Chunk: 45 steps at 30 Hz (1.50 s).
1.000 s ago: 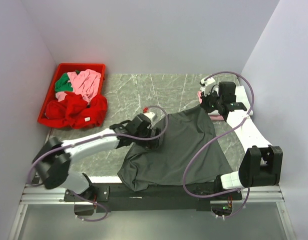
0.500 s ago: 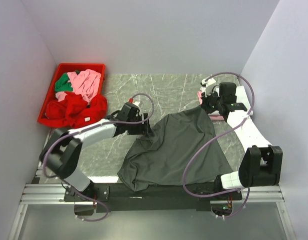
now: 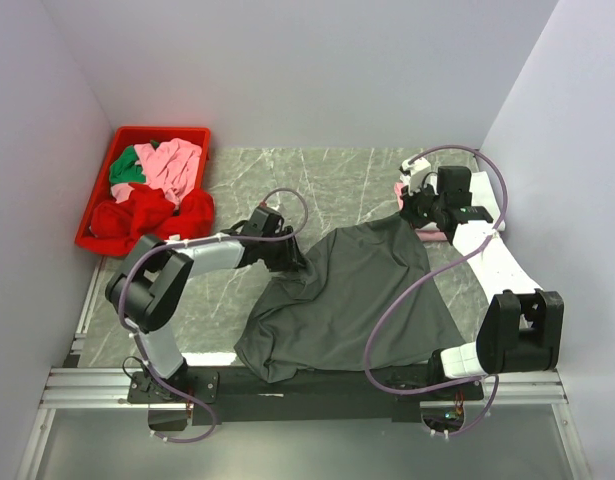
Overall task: Fold and stack the t-shirts
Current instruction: Flatten the tshirt out
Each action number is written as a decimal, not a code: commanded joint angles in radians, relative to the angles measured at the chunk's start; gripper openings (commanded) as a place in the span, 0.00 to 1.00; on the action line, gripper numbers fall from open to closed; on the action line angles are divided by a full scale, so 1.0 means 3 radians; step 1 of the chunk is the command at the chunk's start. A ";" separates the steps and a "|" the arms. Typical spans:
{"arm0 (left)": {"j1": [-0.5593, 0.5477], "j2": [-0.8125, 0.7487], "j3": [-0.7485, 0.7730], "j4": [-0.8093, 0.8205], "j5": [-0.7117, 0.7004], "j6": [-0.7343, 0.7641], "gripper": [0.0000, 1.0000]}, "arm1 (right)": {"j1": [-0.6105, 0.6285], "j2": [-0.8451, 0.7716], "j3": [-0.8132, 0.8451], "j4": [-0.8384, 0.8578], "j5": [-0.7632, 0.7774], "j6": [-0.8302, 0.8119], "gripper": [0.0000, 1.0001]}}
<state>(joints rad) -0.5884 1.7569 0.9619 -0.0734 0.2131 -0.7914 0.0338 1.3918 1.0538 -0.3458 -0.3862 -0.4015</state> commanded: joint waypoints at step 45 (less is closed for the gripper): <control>0.0566 0.0100 0.0838 -0.0711 0.0297 0.0807 0.58 | -0.0031 0.0065 0.0067 -0.0008 -0.0108 0.0024 0.00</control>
<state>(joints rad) -0.4156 1.7844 1.2163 -0.3077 0.1856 -0.4976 0.0319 1.4113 1.0538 -0.3531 -0.4099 -0.4015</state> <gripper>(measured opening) 0.571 0.007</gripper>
